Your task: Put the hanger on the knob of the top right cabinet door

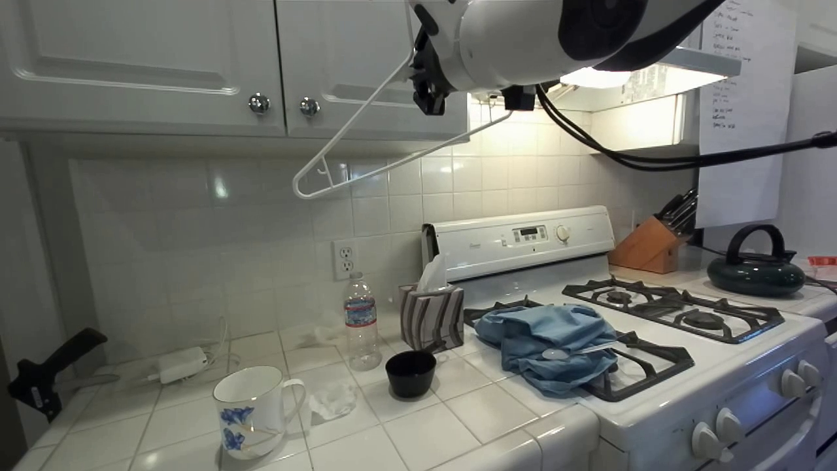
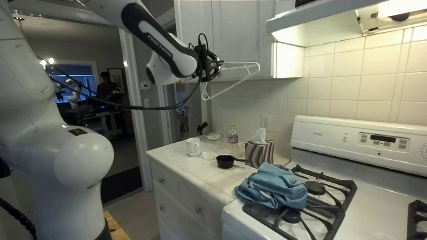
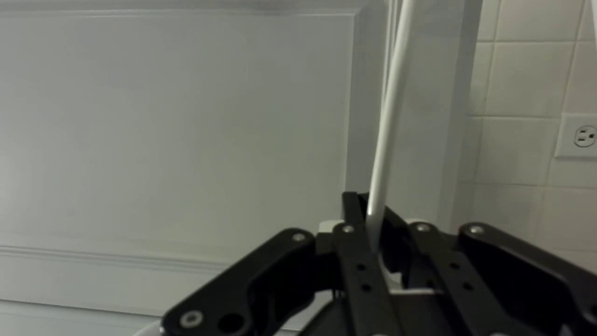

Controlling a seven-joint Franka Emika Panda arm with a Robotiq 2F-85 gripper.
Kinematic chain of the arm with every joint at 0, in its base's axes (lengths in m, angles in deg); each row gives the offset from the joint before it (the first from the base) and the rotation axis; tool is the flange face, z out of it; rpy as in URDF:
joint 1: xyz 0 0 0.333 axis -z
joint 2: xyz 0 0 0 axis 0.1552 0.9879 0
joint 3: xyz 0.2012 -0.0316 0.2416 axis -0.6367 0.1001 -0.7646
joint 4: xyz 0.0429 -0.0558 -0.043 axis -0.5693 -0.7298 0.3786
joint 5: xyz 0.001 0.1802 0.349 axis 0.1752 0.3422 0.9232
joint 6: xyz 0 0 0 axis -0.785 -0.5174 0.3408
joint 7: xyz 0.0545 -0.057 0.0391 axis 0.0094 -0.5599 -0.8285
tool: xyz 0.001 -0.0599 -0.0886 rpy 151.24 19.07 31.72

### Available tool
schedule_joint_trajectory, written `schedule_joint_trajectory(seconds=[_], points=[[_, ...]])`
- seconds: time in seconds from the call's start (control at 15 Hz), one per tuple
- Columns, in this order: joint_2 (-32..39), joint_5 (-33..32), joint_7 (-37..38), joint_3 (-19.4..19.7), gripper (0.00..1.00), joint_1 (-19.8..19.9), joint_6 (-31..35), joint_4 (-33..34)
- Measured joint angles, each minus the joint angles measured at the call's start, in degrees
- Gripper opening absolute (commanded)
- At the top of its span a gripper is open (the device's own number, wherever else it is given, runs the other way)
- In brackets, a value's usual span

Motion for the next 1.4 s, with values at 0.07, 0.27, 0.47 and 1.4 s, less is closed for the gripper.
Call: schedule_joint_trajectory(seconds=[0.07,0.27,0.47,1.4], points=[[0.0,0.0,0.4,-0.4,0.07,0.0,0.0,-0.3],[0.1,0.0,0.4,-0.6,0.07,0.1,0.0,-0.5],[0.1,0.0,0.4,-0.6,0.07,0.2,0.0,-0.5],[0.0,0.0,2.0,-0.5,0.02,0.4,0.0,-0.7]])
